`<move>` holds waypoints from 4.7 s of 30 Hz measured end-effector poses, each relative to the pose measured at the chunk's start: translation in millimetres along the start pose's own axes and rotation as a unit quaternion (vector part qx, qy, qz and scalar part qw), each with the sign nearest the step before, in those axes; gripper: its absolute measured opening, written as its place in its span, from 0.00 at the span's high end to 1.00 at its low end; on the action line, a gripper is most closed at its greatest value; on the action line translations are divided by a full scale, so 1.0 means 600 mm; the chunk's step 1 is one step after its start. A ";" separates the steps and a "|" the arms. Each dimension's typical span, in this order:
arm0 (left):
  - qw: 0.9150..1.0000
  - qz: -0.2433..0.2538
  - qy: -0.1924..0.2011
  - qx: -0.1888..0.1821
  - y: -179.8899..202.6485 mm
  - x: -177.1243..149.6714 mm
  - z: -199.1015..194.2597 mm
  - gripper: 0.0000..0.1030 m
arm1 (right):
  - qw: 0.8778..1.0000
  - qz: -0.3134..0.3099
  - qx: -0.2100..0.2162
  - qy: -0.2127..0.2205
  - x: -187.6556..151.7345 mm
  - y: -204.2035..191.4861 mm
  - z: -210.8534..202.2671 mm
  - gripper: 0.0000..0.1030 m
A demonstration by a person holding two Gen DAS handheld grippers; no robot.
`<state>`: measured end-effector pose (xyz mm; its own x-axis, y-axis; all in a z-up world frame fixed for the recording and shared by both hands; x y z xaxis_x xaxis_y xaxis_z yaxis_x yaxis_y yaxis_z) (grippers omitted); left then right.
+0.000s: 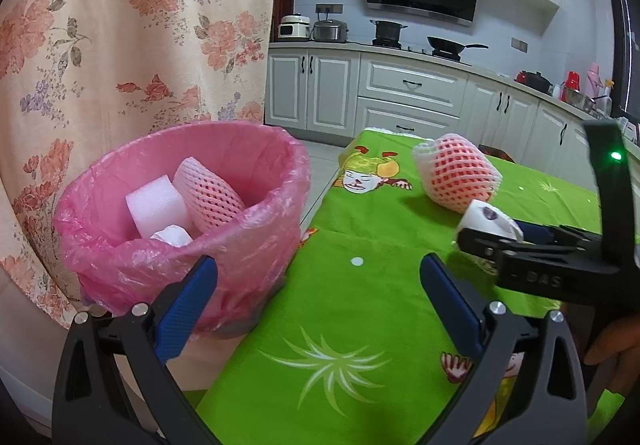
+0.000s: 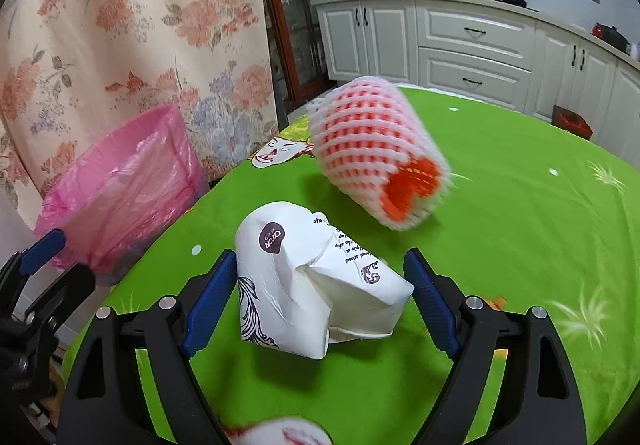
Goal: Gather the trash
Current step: 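Grasp the white paper bag with the right tool while the left tool grasps a pink foam net, then carry the paper bag and foam net over the pink bin and open both tools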
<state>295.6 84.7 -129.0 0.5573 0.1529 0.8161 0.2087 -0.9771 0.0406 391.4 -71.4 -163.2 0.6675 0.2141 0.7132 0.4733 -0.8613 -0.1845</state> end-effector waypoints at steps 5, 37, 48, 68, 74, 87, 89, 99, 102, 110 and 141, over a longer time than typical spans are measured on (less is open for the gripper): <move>1.000 0.011 -0.010 -0.009 0.028 -0.005 -0.002 0.05 | 0.999 0.019 -0.020 0.021 -0.023 0.040 -0.048 0.23; 0.998 -0.046 -0.038 0.036 0.275 0.136 0.259 0.05 | 0.981 0.133 -0.087 0.114 -0.029 0.295 -0.180 0.23; 0.999 -0.025 -0.046 0.012 0.272 0.120 0.251 0.63 | 0.981 0.138 -0.088 0.103 -0.045 0.286 -0.165 0.23; 0.997 0.042 -0.015 -0.064 0.217 -0.004 0.047 0.65 | 0.983 0.113 -0.106 0.095 -0.096 0.219 -0.210 0.23; 0.994 0.074 -0.006 -0.085 0.214 -0.036 -0.008 0.65 | 0.986 0.096 -0.103 0.093 -0.111 0.181 -0.223 0.23; 0.989 0.103 0.040 -0.095 0.179 -0.061 -0.113 0.65 | 0.989 0.058 -0.099 0.089 -0.127 0.106 -0.237 0.23; 0.989 0.101 0.041 -0.096 0.169 -0.062 -0.121 0.65 | 0.990 0.053 -0.096 0.090 -0.126 0.096 -0.239 0.23; 0.988 0.100 0.062 -0.096 0.120 -0.058 -0.167 0.64 | 0.994 0.028 -0.068 0.082 -0.115 0.035 -0.230 0.23; 0.988 0.104 0.063 -0.093 0.103 -0.058 -0.172 0.64 | 0.995 0.019 -0.055 0.077 -0.108 0.014 -0.220 0.23; 0.992 0.083 0.063 -0.070 0.045 -0.029 -0.167 0.63 | 0.997 -0.010 -0.024 0.074 -0.070 -0.039 -0.193 0.23; 0.996 -0.008 0.069 0.052 -0.234 0.133 -0.075 0.62 | 0.987 -0.103 0.094 0.078 0.146 -0.266 -0.026 0.23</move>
<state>274.5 227.5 -43.5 0.4384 0.1405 0.8877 0.3032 -0.9529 0.0010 365.6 77.7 -60.7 0.4566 0.2889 0.8415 0.6976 -0.7033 -0.1371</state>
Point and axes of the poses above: each gripper's, at about its wrist camera, not at the fingertips, and z roughly the way its jaws point, y to its right, x to its top, the point moved 7 cm from there along z, roughly the way its jaws point, and after that the axes turned 2 degrees about -y, right-handed, at the moved point
